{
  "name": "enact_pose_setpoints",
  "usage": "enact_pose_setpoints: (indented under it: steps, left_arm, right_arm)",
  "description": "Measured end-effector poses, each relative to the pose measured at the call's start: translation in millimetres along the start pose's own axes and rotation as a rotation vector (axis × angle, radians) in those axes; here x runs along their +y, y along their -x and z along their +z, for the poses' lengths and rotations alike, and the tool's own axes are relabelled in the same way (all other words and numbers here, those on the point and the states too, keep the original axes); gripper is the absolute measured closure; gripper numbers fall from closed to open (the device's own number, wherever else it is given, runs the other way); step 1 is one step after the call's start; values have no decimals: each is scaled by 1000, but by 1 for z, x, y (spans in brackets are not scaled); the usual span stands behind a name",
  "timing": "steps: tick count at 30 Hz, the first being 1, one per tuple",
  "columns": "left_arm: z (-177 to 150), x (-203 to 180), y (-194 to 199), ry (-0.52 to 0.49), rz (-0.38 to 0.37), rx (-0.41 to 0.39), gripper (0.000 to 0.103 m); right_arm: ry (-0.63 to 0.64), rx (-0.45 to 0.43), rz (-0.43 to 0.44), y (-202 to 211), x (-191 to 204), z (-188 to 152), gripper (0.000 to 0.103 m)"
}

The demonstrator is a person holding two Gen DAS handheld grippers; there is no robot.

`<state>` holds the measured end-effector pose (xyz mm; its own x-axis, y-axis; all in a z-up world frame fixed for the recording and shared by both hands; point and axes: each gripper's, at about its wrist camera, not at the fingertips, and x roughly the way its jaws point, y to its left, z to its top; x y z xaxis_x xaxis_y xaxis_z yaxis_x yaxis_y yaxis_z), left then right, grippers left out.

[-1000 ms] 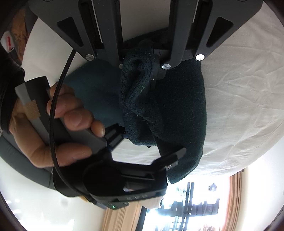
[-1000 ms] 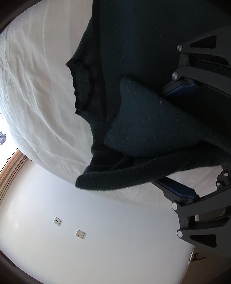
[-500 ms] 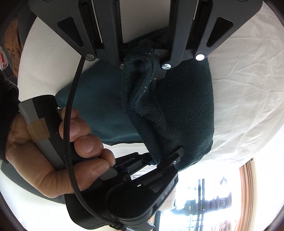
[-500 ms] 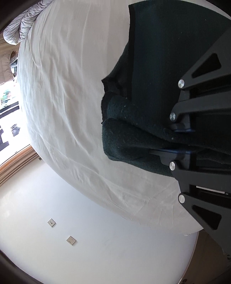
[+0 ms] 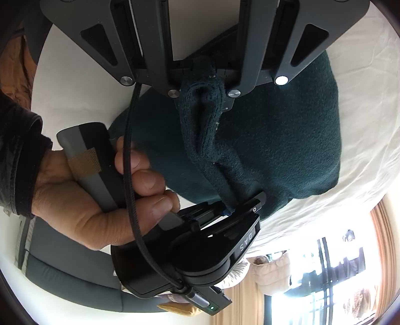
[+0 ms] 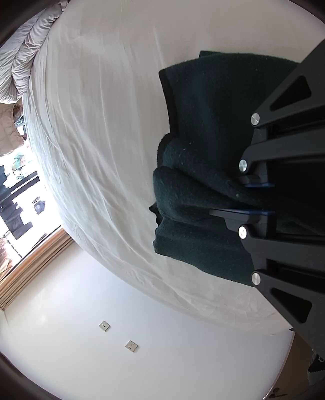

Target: Fold small clothes

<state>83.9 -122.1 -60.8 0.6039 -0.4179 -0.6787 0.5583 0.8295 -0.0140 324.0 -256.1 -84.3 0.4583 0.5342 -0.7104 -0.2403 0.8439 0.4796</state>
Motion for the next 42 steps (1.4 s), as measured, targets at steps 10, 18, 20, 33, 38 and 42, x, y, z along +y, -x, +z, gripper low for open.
enact_pose_setpoints:
  steps: [10,18,20,33,38,42]
  left_arm:
    - [11,0,-23,-42,-35,34,97]
    - [25,7,-26,-57,-51,41,97]
    - [25,-5,-19,-65,-54,41,97]
    - [17,7,-10,-43,-118,101,54]
    - [3,20,41,-18,-214,65,38]
    - [-14,61,87,43,-189,5,38]
  right_arm:
    - [-19,-11,-9,10,-35,-1,91]
    - [-33,-20,-19,14,-44,1,91]
    - [-39,-21,-22,16,-49,1,91]
    - [-180,-56,36,14,-77,-10,77]
    - [-228,-117,-21,41,-82,-16,69]
    - [-229,-173,20,73,-73,-33,63]
